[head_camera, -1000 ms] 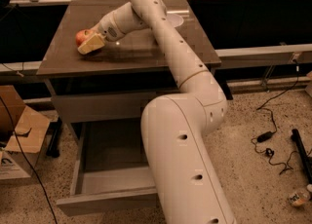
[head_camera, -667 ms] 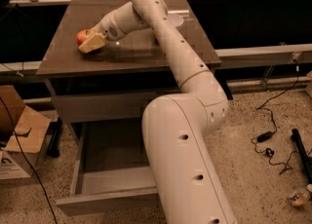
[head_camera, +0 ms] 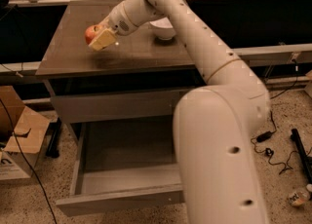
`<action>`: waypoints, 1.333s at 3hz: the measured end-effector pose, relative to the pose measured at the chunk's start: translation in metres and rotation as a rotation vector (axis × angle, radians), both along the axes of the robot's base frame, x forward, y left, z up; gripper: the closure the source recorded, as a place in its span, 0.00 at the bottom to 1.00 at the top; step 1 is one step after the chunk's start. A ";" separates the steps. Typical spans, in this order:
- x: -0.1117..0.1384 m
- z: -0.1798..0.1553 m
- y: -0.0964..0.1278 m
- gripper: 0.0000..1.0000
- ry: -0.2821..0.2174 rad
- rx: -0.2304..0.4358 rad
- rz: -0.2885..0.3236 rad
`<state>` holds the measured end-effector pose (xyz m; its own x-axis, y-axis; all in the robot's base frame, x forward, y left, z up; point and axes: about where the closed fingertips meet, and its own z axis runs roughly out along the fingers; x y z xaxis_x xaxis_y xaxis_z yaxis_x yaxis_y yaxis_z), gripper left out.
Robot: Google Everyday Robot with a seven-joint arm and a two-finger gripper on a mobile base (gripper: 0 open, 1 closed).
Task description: Place apple into middle drawer
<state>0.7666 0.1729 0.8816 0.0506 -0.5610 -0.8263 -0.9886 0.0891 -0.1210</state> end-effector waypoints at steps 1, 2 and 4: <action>-0.042 0.031 -0.040 1.00 -0.038 -0.014 0.002; -0.128 0.058 -0.098 1.00 -0.050 -0.014 0.006; -0.240 -0.017 -0.153 1.00 0.131 -0.135 -0.020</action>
Offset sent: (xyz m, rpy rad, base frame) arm -0.2317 -0.1286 -0.0321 -0.1278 0.1040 0.0987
